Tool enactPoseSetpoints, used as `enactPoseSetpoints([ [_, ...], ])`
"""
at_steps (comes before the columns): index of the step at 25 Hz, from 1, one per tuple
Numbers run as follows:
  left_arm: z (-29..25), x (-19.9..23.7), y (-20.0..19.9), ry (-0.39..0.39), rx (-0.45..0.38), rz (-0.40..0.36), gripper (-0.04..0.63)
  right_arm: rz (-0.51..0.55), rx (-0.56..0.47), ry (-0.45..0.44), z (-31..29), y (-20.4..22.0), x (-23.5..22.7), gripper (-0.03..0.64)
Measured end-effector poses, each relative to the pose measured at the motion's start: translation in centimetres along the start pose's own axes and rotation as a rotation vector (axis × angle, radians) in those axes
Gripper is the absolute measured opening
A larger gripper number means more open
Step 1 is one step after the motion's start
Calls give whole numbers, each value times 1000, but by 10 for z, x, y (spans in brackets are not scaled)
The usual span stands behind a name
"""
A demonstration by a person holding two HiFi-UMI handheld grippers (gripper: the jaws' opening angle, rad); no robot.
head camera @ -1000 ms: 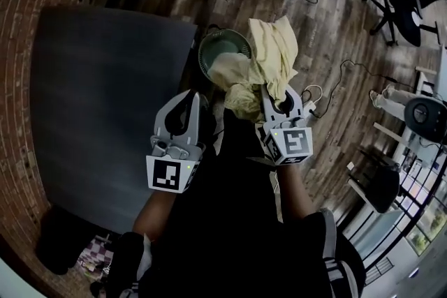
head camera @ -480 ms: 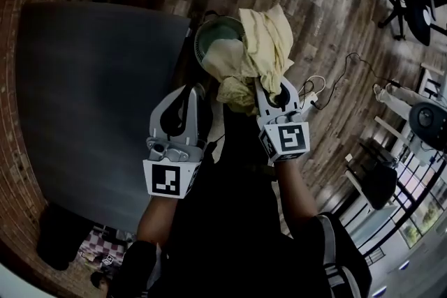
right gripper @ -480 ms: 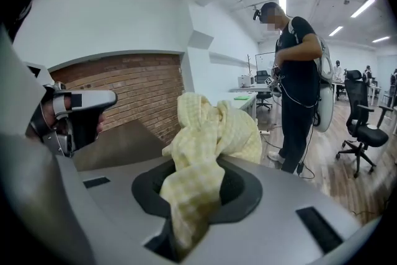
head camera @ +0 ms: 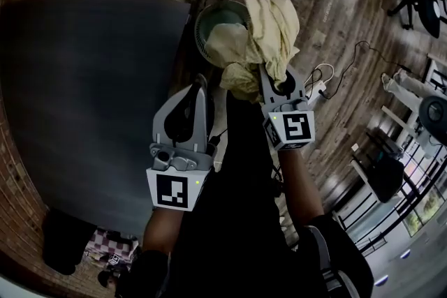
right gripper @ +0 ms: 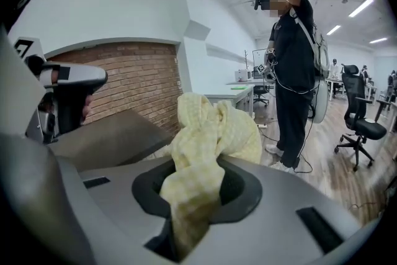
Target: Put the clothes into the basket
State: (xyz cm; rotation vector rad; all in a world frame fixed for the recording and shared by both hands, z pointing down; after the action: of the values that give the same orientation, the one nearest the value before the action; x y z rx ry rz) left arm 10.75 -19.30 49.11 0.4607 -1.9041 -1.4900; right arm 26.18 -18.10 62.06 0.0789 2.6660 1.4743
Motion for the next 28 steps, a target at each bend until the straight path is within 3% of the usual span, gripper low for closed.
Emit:
enactPoseSetpoints([
  [8,-9,1,30,40,8,-9,3,-3,32,3,-28,44,0,89],
  [28,-41,13,111,10,65,13,3,-38,127,25,-109,160,-19,89],
])
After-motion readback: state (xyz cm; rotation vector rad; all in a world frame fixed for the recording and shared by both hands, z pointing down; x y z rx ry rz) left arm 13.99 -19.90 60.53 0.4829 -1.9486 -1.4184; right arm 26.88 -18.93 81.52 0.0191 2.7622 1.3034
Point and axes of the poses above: the fingertips, and each gripper's own axes: z backward along the fingers, x to its left, y out of its underside, the point moved 1 cm from there along z, backward along the fingers, and after that the axes turned 8 degrees about y, right-handed, at the moved point
